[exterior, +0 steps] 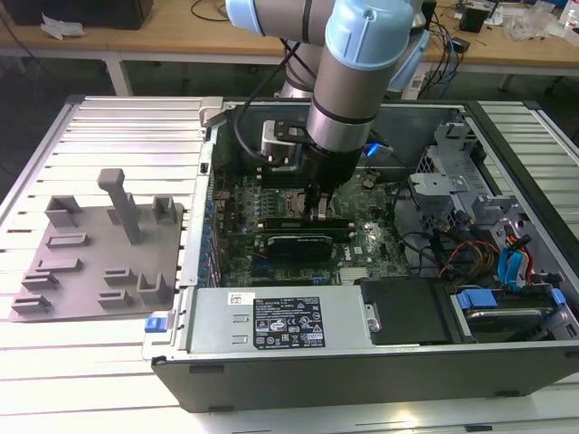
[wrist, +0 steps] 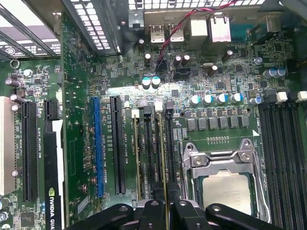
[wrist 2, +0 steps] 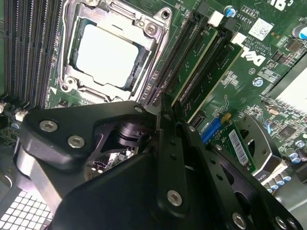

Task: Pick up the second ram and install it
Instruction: 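Insert the second ram into the second slot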

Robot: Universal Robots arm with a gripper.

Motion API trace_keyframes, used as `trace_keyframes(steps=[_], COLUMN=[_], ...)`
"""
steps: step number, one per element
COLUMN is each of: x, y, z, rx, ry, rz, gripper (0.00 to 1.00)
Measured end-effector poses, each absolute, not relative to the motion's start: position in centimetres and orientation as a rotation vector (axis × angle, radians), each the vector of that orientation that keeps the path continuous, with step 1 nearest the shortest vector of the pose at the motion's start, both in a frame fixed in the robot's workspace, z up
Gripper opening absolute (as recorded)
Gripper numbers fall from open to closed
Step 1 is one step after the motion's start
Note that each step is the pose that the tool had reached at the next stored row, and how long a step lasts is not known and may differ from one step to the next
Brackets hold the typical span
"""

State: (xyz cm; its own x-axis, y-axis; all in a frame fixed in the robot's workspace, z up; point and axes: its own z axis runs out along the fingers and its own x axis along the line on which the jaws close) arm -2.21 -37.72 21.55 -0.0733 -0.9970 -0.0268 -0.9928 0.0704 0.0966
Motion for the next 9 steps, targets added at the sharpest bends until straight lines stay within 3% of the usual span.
trace_keyframes(steps=[3,4,9], x=[-2.2,-2.2,-2.2], y=[-37.7,-37.7,-37.6], z=[21.5,21.5,24.9], rx=[2.108,2.107,2.104], ry=[-2.264,-2.264,-2.262], rz=[-0.139,-0.138,-0.132], gripper=[0.12,0.19,0.17])
